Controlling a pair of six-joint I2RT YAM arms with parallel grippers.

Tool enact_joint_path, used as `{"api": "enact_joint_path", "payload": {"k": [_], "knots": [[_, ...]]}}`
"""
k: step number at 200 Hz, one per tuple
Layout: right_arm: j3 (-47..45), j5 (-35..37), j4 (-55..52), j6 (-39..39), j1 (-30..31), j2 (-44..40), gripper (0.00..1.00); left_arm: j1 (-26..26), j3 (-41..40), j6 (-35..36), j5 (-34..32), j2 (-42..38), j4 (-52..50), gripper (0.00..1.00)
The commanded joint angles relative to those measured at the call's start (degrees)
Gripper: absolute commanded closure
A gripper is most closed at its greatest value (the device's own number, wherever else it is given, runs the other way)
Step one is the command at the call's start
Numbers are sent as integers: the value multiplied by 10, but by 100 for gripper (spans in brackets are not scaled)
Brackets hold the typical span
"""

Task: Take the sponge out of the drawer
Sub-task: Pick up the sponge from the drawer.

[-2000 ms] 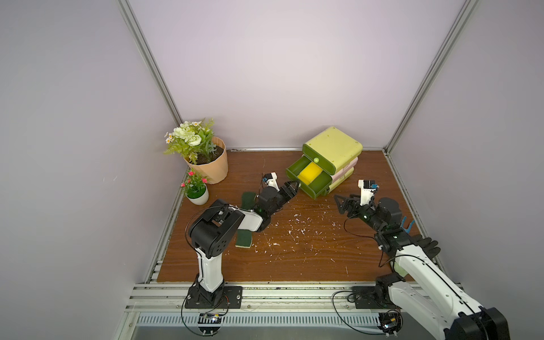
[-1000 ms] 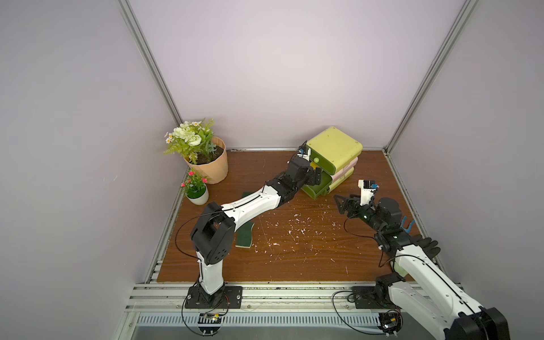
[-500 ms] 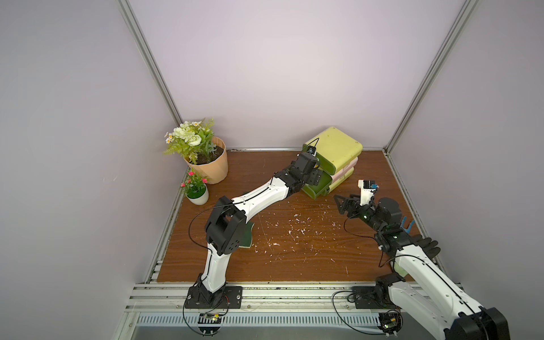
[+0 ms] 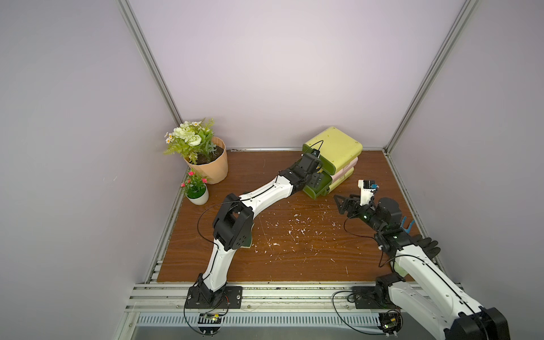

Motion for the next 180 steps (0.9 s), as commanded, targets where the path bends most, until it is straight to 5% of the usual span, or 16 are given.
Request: {"api": "enact_joint_path", "payload": {"k": [1,180], "knots": [[6,1,12,-8,3,1,9,15,26,2,26,14,-19,11],[6,0,11,-8,3,1,9,44,95,0,58,81,-53,2]]}}
